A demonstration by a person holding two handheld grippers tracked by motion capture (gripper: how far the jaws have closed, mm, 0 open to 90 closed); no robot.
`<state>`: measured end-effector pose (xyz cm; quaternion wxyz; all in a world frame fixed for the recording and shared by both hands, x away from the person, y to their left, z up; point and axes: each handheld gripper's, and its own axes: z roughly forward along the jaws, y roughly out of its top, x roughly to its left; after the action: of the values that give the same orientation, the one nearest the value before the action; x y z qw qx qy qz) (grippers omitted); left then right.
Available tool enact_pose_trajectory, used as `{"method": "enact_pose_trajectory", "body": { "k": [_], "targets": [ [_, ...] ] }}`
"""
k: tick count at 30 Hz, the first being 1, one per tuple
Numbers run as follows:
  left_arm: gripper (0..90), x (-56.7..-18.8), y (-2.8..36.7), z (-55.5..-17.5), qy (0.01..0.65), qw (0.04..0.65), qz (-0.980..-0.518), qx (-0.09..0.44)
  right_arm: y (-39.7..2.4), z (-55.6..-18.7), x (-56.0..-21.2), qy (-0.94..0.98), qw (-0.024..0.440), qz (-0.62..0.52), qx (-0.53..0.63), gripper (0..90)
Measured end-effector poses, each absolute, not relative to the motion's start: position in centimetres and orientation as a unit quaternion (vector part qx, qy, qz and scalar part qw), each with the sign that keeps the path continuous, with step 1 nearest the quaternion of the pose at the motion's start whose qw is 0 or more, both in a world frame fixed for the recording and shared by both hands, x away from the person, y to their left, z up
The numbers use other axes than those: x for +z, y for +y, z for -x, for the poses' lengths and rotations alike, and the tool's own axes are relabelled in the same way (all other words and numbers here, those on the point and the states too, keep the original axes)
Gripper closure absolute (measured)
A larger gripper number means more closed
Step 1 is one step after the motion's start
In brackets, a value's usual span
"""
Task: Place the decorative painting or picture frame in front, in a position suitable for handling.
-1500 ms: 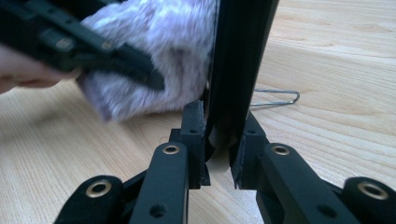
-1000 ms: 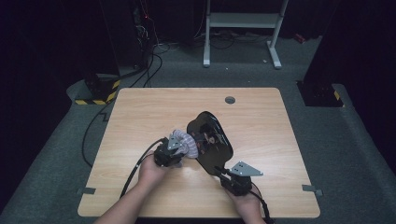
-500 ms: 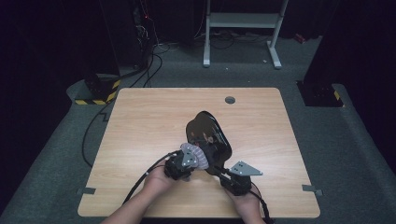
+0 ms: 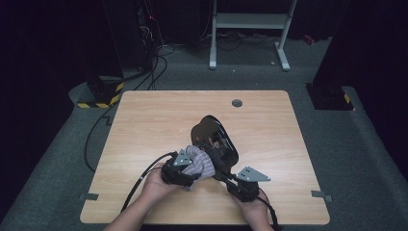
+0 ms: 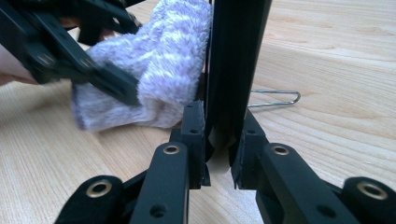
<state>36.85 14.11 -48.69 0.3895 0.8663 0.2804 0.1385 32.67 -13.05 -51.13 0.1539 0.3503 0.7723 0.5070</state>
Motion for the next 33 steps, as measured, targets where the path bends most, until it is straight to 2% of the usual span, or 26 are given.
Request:
{"method": "enact_pose_trajectory", "body": {
  "k": [5,7,10,13,15,21,29,33],
  "targets": [
    [31.0,-47.6,14.5,-36.6,0.289,0.429,-0.846,0.127,-12.9,-32.6,-51.1,0.774,0.155,-0.347,0.507,78.0],
    [31.3,-47.9,14.0,-36.9,0.292,0.421,-0.849,0.131,-12.9,-32.6,-51.1,0.774,0.154,-0.348,0.507,78.0],
    [41.3,-49.7,12.5,-37.8,0.283,0.37,-0.874,0.138,-12.9,-32.6,-51.1,0.774,0.152,-0.349,0.507,78.0],
    [61.9,-50.2,12.5,-38.0,0.28,0.362,-0.879,0.134,-12.9,-32.6,-51.2,0.773,0.151,-0.35,0.506,78.0],
    [67.1,-49.9,13.1,-38.2,0.284,0.35,-0.883,0.133,-13.0,-32.7,-51.2,0.773,0.149,-0.351,0.507,78.0],
    [69.8,-49.6,15.4,-40.0,0.323,0.308,-0.884,0.137,-13.0,-32.7,-51.2,0.774,0.15,-0.348,0.507,78.1],
    [71.5,-50.2,13.7,-40.3,0.313,0.307,-0.888,0.141,-12.8,-32.6,-51.1,0.772,0.148,-0.352,0.507,77.9],
    [72.0,-50.2,12.1,-39.0,0.286,0.315,-0.897,0.124,-12.8,-32.8,-51.1,0.77,0.145,-0.355,0.51,78.0]
  ]
}}
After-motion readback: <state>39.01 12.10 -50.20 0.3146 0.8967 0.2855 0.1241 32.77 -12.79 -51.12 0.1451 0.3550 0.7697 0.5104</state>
